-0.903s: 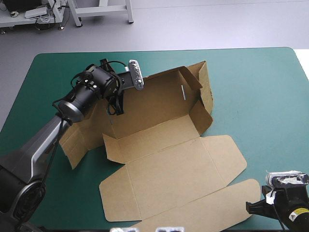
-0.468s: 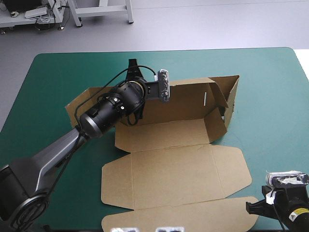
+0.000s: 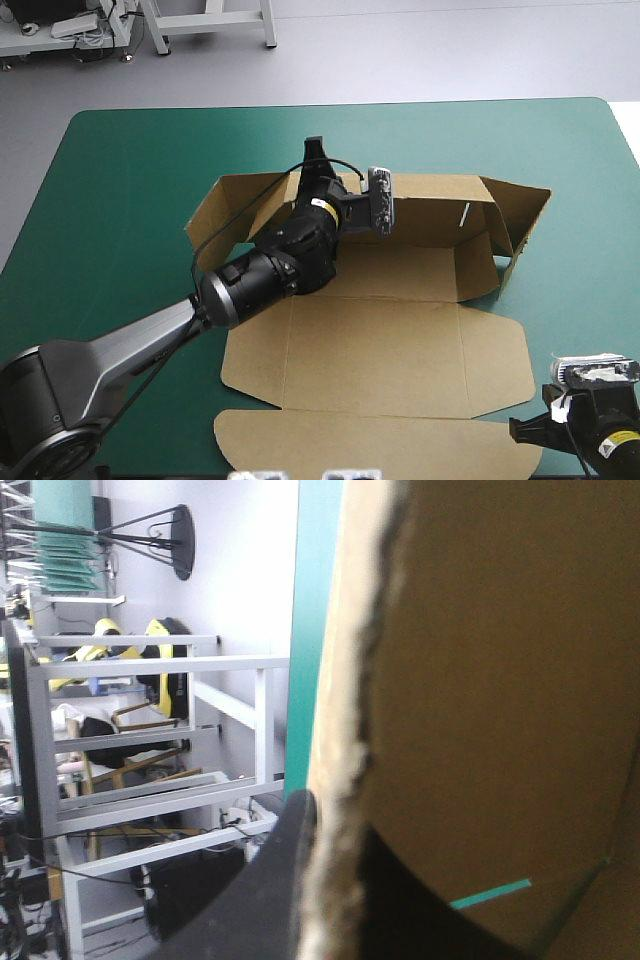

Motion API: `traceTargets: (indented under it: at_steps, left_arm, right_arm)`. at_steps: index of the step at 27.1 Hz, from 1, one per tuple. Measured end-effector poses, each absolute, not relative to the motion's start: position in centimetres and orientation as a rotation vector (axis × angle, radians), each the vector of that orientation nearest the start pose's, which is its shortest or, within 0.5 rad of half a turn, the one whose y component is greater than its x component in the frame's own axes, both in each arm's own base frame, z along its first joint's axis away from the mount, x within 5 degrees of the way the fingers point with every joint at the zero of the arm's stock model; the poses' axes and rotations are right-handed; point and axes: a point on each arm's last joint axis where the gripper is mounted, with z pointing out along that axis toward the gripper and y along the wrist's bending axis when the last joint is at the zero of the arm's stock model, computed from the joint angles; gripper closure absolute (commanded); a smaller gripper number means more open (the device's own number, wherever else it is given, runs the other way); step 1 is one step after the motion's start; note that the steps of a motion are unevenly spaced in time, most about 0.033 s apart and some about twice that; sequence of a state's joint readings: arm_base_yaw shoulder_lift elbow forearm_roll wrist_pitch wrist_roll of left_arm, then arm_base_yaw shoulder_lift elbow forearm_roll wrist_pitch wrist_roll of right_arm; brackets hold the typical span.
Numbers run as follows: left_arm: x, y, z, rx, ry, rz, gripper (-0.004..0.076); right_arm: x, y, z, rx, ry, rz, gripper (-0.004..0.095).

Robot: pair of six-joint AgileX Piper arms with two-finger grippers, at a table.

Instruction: Fold the box

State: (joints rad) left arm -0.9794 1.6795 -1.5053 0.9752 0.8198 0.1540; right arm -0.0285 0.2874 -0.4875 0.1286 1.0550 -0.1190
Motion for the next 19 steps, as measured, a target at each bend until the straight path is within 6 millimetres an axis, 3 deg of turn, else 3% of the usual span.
traceTargets:
  at_steps: [13,15,19]
  left_arm:
    - [23.8,-27.6,31.6,1.414,1.507,0.808,0.0733]
    - [23.8,-27.5,31.2,1.410,1.518,0.809,0.0733]
    - [23.8,-27.5,31.1,1.392,1.523,0.803,0.0733]
  right_arm:
    - [4.0,1.4,27.3,-0.072,2.315,0.174,0.0908]
    - [3.9,1.6,28.1,-0.066,2.292,0.198,0.0908]
    - [4.8,1.7,33.5,-0.075,2.234,0.210,0.0908]
